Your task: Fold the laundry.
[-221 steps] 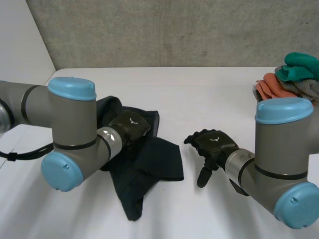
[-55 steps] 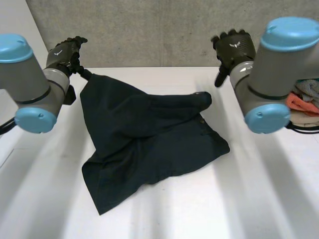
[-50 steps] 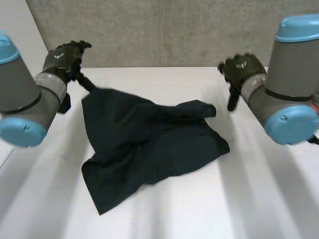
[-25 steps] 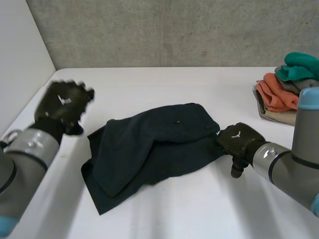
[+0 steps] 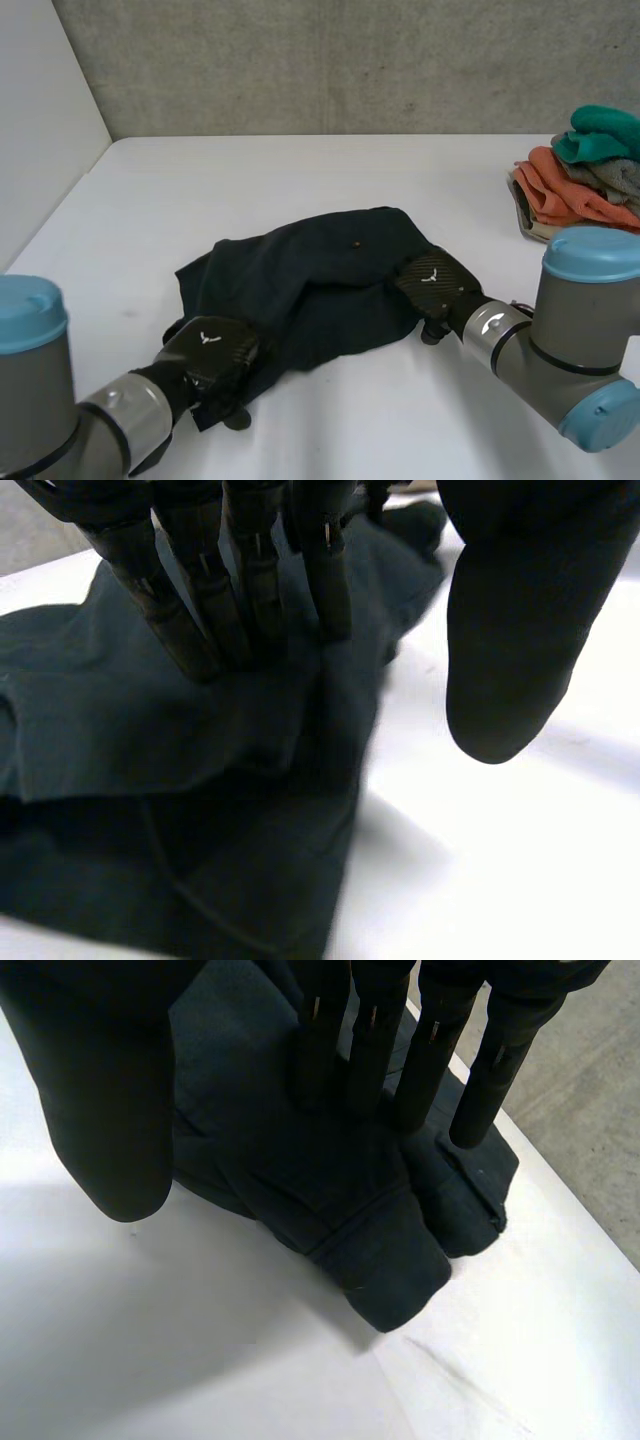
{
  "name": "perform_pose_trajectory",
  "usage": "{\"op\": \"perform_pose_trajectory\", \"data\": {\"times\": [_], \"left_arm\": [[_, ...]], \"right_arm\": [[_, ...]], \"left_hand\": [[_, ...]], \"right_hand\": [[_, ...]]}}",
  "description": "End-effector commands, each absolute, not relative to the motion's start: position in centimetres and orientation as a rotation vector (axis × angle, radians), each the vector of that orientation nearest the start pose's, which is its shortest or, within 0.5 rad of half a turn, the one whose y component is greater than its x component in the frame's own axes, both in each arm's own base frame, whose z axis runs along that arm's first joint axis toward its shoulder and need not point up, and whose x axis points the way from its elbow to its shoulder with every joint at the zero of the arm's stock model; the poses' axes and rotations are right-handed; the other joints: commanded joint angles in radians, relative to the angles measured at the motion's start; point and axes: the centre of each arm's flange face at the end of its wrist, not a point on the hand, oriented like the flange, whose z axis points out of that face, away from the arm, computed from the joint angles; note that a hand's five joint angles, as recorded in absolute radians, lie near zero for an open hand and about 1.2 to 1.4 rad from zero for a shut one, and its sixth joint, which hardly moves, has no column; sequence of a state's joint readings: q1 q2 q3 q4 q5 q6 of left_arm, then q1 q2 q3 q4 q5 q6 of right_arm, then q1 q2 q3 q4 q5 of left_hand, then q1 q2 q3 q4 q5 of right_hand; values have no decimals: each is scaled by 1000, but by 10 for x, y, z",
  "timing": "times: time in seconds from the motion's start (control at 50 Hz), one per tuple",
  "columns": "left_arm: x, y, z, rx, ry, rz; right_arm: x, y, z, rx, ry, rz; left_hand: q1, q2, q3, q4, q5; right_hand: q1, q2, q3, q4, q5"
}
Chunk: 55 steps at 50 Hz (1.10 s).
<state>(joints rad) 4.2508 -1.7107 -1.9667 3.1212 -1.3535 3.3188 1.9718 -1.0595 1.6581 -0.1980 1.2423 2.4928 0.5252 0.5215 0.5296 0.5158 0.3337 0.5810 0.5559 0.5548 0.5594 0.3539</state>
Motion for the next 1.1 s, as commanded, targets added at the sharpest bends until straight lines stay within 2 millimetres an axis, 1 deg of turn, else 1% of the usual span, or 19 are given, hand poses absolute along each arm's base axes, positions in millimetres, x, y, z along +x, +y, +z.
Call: {"op": "perform_pose_trajectory", "data": {"times": [0.02, 0.2, 0.3, 0.34, 0.36, 0.4, 0.42, 0.48, 0.5, 0.64, 0.66, 0.72, 0.74, 0.8, 0.82, 0.92, 0.96, 1.02, 1.1], "left_arm": [[-245, -185, 148, 1094, 2689, -1614], [-249, -200, 140, 1100, 2579, -1643], [-257, -192, 134, 1171, 2567, -1629], [-258, -191, 132, 1191, 2560, -1613], [-258, -190, 130, 1212, 2543, -1597], [-257, -191, 129, 1226, 2511, -1593], [-257, -194, 129, 1234, 2465, -1605], [-259, -199, 131, 1242, 2385, -1642], [-261, -204, 134, 1238, 2318, -1689], [-263, -227, 151, 1138, 2127, -1857], [-264, -230, 160, 1123, 2110, -1894], [-266, -230, 186, 1107, 2071, -1998], [-266, -228, 210, 1086, 2032, -2086], [-266, -223, 248, 1046, 1987, -2224], [-265, -220, 273, 1012, 1961, -2311], [-256, -210, 337, 891, 1941, -2501], [-254, -212, 354, 845, 1961, -2542], [-254, -217, 357, 833, 2016, -2536], [-264, -239, 342, 868, 2116, -2448]], "right_arm": [[287, -255, 121, -1499, 2006, -1671], [291, -268, 115, -1501, 1976, -1773], [299, -271, 113, -1497, 1938, -1864], [301, -272, 113, -1493, 1930, -1888], [302, -274, 114, -1481, 1929, -1910], [302, -279, 118, -1462, 1936, -1945], [302, -281, 120, -1445, 1945, -1957], [301, -283, 125, -1412, 1959, -1959], [300, -283, 129, -1376, 1979, -1948], [287, -279, 159, -1238, 2083, -1841], [282, -280, 175, -1198, 2103, -1839], [273, -279, 201, -1156, 2126, -1832], [268, -276, 221, -1132, 2132, -1839], [261, -271, 253, -1101, 2127, -1863], [256, -268, 275, -1072, 2117, -1895], [246, -260, 337, -972, 2041, -2028], [246, -257, 349, -964, 2027, -2041], [245, -254, 360, -972, 2054, -2010], [249, -262, 347, -996, 2133, -1902]], "left_hand": [[20, 24, 16, 29, 37], [-15, -12, -20, -6, 2], [-21, -17, -26, -12, -4], [-12, -9, -17, -3, 5], [57, 61, 53, 67, 74], [245, 249, 241, 254, 262], [464, 468, 460, 473, 481], [703, 707, 699, 713, 720], [869, 873, 865, 879, 886], [871, 875, 867, 880, 888], [871, 875, 867, 880, 888], [871, 875, 867, 880, 888], [871, 875, 867, 880, 888], [871, 875, 867, 880, 888], [871, 875, 867, 880, 888], [871, 875, 867, 880, 888], [871, 875, 867, 880, 888], [871, 875, 867, 880, 888], [871, 875, 867, 880, 888]], "right_hand": [[16, 41, 43, 38, 69], [81, 106, 107, 102, 133], [350, 375, 377, 372, 403], [611, 636, 637, 632, 663], [813, 838, 839, 835, 866], [815, 840, 841, 837, 868], [815, 840, 841, 837, 868], [815, 840, 841, 837, 868], [815, 840, 841, 837, 868], [815, 840, 841, 837, 868], [815, 840, 841, 837, 868], [815, 840, 841, 837, 868], [815, 840, 841, 837, 868], [815, 840, 841, 837, 868], [815, 840, 841, 837, 868], [815, 840, 841, 837, 868], [815, 840, 841, 837, 868], [815, 840, 841, 837, 868], [815, 840, 841, 837, 868]]}}
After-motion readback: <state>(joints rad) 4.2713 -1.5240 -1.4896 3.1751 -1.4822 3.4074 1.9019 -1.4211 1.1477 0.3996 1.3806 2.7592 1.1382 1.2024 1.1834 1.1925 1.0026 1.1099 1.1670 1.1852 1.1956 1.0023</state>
